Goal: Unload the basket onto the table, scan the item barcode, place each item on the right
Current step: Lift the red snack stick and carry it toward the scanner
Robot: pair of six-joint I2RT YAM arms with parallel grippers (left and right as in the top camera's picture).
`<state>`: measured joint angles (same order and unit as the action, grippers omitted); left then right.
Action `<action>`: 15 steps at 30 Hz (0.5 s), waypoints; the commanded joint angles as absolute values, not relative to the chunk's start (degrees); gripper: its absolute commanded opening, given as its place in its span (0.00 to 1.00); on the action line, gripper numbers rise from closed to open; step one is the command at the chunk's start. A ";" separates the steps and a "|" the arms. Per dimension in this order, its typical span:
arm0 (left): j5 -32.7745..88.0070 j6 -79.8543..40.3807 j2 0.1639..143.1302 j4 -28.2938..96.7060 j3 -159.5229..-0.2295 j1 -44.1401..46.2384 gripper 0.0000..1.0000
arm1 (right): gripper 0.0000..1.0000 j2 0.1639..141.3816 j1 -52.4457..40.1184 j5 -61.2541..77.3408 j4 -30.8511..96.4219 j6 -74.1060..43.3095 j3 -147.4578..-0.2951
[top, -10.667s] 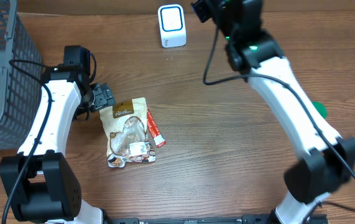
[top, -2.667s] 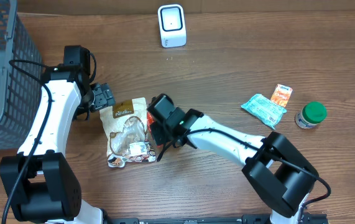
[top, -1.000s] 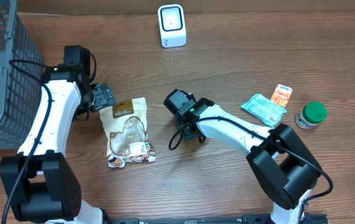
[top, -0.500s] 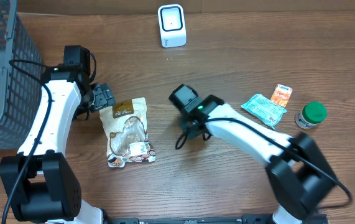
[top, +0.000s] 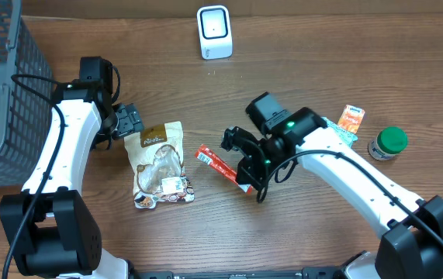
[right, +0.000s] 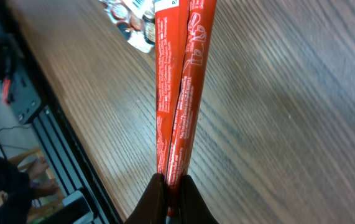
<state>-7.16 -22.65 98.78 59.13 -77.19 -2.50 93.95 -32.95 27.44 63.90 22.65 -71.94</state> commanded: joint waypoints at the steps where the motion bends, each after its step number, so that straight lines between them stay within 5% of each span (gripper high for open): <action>1: -7.90 -22.26 97.86 59.11 -77.52 -2.57 1.00 | 0.04 92.27 -30.33 33.32 63.48 32.01 -72.07; 9: -7.90 -22.26 97.86 59.13 -77.52 -2.57 1.00 | 0.04 92.27 -28.95 28.93 61.01 30.81 -72.07; 15: -7.90 -22.26 97.86 59.13 -77.52 -2.55 1.00 | 0.04 92.27 -28.95 10.70 53.54 14.20 -74.85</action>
